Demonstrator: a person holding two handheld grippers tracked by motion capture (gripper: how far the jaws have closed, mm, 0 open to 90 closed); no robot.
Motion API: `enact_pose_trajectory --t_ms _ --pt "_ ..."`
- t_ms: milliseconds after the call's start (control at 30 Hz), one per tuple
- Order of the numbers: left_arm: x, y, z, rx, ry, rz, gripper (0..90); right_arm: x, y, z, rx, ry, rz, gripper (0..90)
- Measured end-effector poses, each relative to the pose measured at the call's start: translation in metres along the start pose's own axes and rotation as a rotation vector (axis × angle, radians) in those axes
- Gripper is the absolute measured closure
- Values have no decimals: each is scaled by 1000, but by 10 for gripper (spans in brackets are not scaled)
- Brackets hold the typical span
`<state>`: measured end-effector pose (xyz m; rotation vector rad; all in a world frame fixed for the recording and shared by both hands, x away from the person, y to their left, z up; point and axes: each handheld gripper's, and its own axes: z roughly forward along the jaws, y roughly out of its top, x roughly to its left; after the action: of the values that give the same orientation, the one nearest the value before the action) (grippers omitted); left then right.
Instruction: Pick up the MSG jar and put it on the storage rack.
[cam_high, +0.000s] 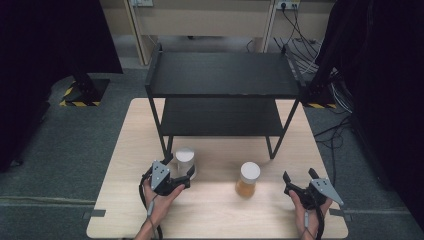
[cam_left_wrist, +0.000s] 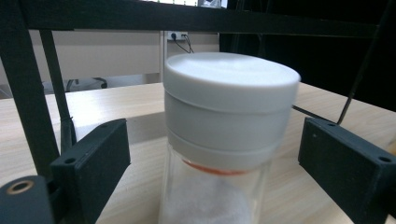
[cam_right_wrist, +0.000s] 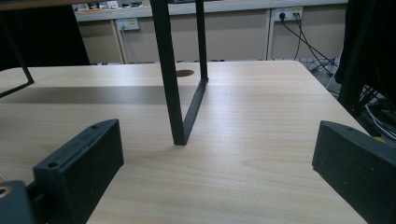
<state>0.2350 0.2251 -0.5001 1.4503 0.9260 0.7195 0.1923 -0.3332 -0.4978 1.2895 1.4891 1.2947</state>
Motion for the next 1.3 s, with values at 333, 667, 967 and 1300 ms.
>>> enact_pose_trajectory --t_ms 333,667,967,1300 --pt "-4 6 9 13 13 11 161 -1 0 0 1 4 1 23" --pt "-8 7 15 29 26 15 261 -1 0 0 2 5 -4 24" --pt "-9 6 14 21 18 27 336 -1 0 0 1 6 -4 25" --pt "-10 6 13 20 20 28 337 -1 0 0 -1 5 -1 27"
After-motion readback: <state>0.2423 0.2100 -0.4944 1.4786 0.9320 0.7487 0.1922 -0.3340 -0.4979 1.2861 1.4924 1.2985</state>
